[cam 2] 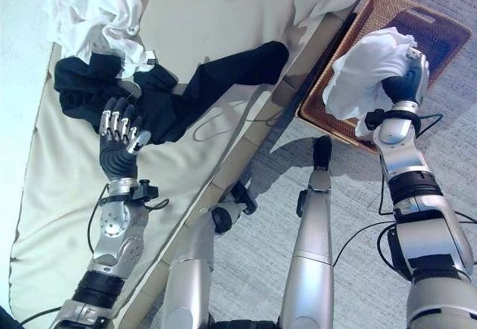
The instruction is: Pick up clothes into the bucket
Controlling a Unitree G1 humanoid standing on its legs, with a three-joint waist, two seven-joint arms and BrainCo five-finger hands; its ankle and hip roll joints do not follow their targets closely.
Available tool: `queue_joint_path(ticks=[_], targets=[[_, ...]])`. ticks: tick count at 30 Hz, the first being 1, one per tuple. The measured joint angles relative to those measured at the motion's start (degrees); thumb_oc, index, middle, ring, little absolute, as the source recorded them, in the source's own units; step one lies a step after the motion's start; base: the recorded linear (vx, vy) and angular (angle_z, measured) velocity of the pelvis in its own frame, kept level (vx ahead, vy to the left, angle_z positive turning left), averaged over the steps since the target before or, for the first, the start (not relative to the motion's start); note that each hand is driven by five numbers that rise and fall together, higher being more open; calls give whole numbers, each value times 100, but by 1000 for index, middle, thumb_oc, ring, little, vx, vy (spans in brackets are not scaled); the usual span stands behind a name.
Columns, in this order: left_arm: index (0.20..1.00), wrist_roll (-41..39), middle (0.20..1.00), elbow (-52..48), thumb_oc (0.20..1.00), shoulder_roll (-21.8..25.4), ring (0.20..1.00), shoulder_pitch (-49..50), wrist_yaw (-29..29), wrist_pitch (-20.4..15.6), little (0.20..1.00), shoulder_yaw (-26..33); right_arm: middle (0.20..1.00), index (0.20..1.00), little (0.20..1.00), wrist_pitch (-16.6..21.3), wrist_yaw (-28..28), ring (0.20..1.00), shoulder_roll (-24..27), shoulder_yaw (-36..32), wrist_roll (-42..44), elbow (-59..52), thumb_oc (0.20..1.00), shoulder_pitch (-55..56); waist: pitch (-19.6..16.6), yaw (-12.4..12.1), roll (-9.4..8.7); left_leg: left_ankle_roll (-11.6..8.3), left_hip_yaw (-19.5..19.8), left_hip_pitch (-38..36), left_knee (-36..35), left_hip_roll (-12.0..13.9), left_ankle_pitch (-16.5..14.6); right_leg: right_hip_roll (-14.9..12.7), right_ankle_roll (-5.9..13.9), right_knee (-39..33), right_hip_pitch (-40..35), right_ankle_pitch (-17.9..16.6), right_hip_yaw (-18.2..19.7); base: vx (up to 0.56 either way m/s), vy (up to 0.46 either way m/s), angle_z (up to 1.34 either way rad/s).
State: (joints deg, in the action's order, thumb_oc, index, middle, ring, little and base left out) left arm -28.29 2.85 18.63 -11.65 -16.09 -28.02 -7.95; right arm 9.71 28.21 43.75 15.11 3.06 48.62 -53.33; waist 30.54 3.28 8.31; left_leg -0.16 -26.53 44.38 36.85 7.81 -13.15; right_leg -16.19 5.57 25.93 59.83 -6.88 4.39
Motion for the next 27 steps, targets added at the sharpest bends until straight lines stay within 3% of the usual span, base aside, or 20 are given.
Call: queue_joint_path(ticks=[7,11,19,20,21,27], targets=[[1000,-10,1000,-181,1000,30,1000,1,6,-3,1000,4,200,200,200,-287,-94,200,169,438,-187,1588,200,-1229,-3,-137,5,17,70,410,123,-19,9,-13,-30,183,408,-24,19,10,-8,3],[1000,-14,1000,-211,1000,40,1000,-38,-1,5,1000,1,200,200,200,-371,-184,200,182,500,-193,1833,200,-1335,-3,-273,5,0,94,463,122,-24,36,-17,-121,302,495,-16,15,8,-4,2],[1000,-73,1000,-384,1000,59,1000,-40,5,12,1000,-2,200,200,200,-416,-288,200,189,587,-190,2267,200,-1551,-4,-267,6,40,160,554,171,-90,26,-100,-136,444,587,51,13,7,0,5],[1000,-73,1000,-385,1000,59,1000,-39,5,12,1000,-2,241,241,241,-425,-289,241,191,587,-190,2279,241,-1572,-4,-266,6,41,161,562,174,-89,26,-101,-135,450,595,52,14,0,0,0],[1000,-73,1000,-385,1000,59,1000,-38,5,12,1000,-2,1000,1000,1000,-431,-289,1000,196,608,-190,2342,1000,-1651,-4,-263,6,43,164,580,186,-88,27,-100,-134,454,611,52,14,0,0,0],[1000,-75,1000,-387,1000,58,1000,-42,0,19,1000,-6,1000,1000,1000,-513,-280,1000,239,619,-193,2601,1000,-1998,-6,-269,8,51,167,620,199,-85,35,-100,-125,448,640,47,14,0,0,0]])
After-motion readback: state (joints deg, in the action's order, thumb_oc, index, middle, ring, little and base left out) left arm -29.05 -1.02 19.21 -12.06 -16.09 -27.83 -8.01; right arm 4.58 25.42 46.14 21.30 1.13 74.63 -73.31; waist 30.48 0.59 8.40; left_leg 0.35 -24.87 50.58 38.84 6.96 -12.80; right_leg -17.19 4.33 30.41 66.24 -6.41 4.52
